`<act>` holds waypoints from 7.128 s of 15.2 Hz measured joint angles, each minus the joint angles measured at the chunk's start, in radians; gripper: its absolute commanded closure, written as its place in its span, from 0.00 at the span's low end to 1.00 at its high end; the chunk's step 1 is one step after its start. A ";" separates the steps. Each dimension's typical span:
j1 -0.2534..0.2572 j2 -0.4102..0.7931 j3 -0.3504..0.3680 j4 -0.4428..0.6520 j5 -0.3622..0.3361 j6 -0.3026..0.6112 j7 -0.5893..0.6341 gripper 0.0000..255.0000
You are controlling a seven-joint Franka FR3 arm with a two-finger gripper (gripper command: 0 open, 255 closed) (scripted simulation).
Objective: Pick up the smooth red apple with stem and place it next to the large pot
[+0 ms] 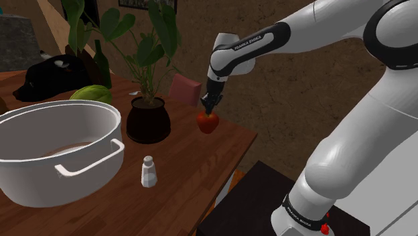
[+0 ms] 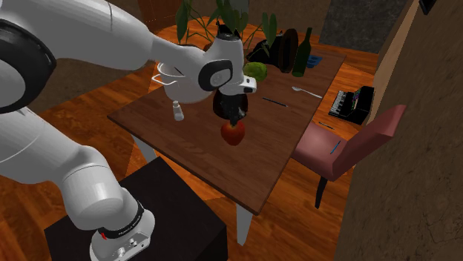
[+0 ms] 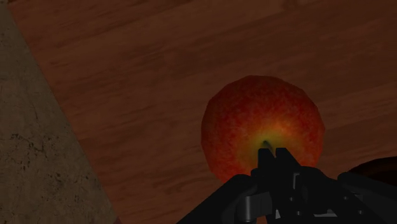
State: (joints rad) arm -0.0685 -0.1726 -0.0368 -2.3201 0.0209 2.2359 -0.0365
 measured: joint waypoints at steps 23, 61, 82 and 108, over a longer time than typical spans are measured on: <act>-0.001 -0.075 0.002 0.241 -0.006 -0.316 0.009 1.00; 0.122 -0.115 0.221 0.540 0.023 -0.648 0.350 1.00; 0.321 0.154 0.597 0.820 -0.068 -0.681 0.925 1.00; 0.447 0.352 0.690 0.788 -0.201 -0.505 1.162 1.00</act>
State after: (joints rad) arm 0.3789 0.1793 0.6534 -1.5321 -0.1806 1.7307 1.1259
